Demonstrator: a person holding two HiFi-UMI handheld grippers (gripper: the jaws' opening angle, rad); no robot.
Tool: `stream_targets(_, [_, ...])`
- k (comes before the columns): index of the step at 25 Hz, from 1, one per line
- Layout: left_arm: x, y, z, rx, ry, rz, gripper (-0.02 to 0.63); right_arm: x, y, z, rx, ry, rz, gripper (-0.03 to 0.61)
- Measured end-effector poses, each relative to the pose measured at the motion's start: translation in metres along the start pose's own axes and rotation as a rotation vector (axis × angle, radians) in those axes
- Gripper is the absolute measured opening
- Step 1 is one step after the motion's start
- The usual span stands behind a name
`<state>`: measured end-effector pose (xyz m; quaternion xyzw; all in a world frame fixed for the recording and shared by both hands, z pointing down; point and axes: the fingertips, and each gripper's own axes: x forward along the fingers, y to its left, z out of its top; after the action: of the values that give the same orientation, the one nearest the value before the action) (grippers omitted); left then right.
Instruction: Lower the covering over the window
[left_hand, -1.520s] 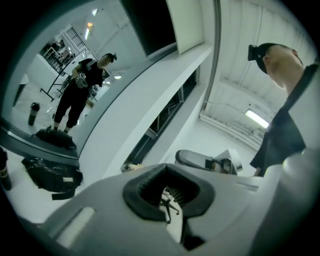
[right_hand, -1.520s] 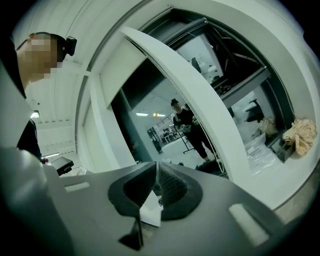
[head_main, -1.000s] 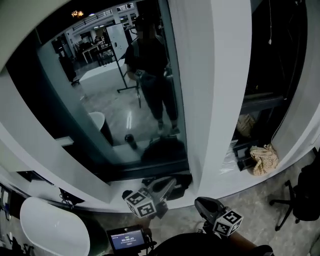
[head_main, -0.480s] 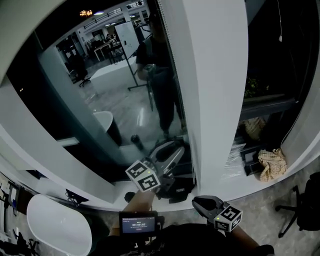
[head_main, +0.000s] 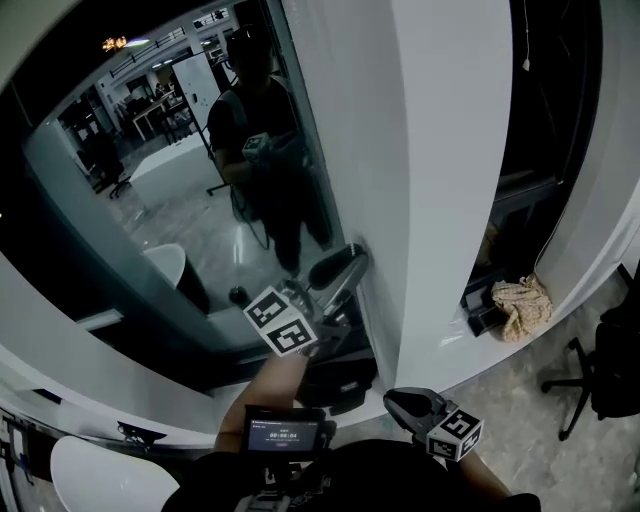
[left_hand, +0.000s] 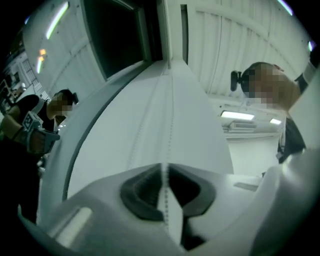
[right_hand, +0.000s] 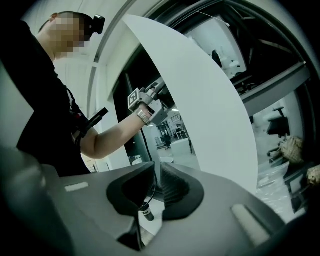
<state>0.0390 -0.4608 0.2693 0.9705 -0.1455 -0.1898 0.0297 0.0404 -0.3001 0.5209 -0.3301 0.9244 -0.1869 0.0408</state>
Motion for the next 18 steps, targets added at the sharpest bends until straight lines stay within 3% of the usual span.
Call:
stream_targets(1, [-0.002,0.000,0.003,0.003,-0.011,-0.005,0.009,0.001,0.001,-0.001,0.007,-0.006,-0.008,0.041])
stream_targets(3, [-0.006,-0.001,0.003,0.022,-0.007,-0.006,0.009,0.002,-0.001,-0.002,0.029,-0.014,-0.029,0.041])
stream_targets(6, [-0.007,-0.002,-0.014,0.086,0.075,0.005,0.011,0.004,-0.008,-0.001,0.031,-0.004,-0.055,0.040])
stream_targets(12, [-0.035,-0.009,-0.026,0.096,0.144,0.055,0.009,0.015,-0.002,0.002,0.012,0.005,-0.044,0.037])
stream_targets(15, [-0.057,-0.016,-0.095,0.208,0.355,0.067,0.009,0.017,-0.007,0.010,0.041,-0.060,-0.074,0.032])
stream_targets(16, [-0.069,-0.018,-0.126,0.210,0.430,0.076,0.009,0.017,-0.007,0.016,0.053,-0.091,-0.087,0.032])
stream_targets(18, [-0.097,-0.023,-0.180,0.122,0.530,0.102,0.009,0.015,-0.009,0.026,0.063,-0.141,-0.118,0.032])
